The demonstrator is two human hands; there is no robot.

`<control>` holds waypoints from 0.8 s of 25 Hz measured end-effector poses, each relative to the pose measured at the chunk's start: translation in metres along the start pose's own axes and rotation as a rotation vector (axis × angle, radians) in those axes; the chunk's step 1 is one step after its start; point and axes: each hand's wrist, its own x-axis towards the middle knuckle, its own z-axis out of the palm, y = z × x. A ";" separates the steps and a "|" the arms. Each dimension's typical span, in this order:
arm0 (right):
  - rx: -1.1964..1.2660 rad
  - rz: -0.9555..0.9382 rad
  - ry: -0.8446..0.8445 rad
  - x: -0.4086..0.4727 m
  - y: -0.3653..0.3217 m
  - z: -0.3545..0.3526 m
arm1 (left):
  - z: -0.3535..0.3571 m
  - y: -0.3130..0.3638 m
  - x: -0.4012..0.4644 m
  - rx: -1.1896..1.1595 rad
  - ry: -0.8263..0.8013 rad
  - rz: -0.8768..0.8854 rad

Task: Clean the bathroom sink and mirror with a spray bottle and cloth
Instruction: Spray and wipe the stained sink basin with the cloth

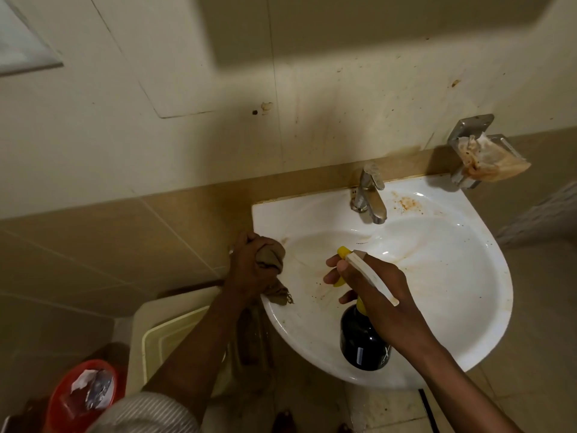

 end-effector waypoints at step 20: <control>-0.034 0.066 0.073 0.029 0.008 0.003 | 0.016 0.027 0.058 0.190 -0.112 0.059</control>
